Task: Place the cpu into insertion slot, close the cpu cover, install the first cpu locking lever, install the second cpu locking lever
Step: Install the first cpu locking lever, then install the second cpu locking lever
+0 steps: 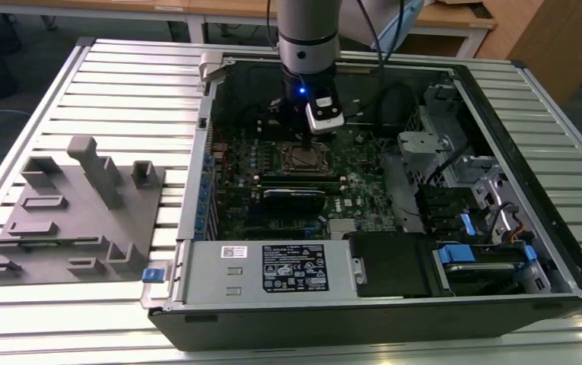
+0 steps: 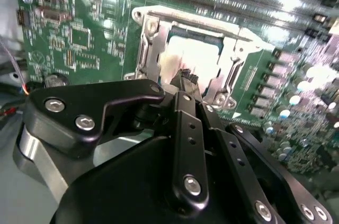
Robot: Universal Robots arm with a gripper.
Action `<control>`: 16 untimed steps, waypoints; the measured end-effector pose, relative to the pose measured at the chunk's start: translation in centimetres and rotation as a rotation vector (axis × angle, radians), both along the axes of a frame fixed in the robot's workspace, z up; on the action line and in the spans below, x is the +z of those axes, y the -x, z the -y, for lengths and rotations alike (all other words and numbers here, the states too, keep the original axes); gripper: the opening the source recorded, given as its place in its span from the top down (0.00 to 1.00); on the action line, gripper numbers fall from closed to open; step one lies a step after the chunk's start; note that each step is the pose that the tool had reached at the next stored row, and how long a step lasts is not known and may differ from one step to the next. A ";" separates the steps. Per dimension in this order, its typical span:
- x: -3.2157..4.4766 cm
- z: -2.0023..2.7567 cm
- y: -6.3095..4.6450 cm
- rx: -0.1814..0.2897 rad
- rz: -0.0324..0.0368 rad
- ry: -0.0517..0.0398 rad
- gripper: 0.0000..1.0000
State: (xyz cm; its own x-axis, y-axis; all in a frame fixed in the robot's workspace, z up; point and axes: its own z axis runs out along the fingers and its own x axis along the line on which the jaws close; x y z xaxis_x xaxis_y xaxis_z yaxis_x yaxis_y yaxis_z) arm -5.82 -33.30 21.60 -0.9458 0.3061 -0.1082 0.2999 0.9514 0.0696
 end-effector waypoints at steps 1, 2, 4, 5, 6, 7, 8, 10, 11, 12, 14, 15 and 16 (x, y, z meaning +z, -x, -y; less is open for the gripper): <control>0.00 0.16 0.0 0.000 -0.0001 0.0001 0.90; -0.02 0.21 0.0 0.001 0.0000 0.0000 0.90; -0.07 0.22 0.0 0.012 0.0001 0.0000 0.90; -0.10 0.22 0.0 0.023 0.0001 0.0000 0.90; -0.13 0.23 0.0 0.035 0.0000 0.0001 0.90; -0.15 0.23 0.0 0.046 -0.0001 0.0002 0.90; -0.17 0.23 0.0 0.059 0.0000 0.0001 0.90; -0.17 0.23 0.0 0.075 -0.0001 0.0004 0.90; -0.17 0.23 0.0 0.075 -0.0001 0.0003 0.90; -0.17 0.23 0.0 0.082 0.0000 0.0002 0.90; -0.18 0.23 0.0 0.089 0.0000 0.0001 0.90; -0.17 0.23 0.0 0.089 0.0000 0.0001 0.90; -0.16 0.24 0.0 0.089 0.0000 0.0000 0.90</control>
State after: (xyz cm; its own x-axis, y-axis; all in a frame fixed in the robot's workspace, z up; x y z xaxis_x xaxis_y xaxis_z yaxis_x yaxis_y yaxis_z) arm -5.80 -33.54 21.44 -0.9694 0.2205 -0.1082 0.2139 0.9744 0.0696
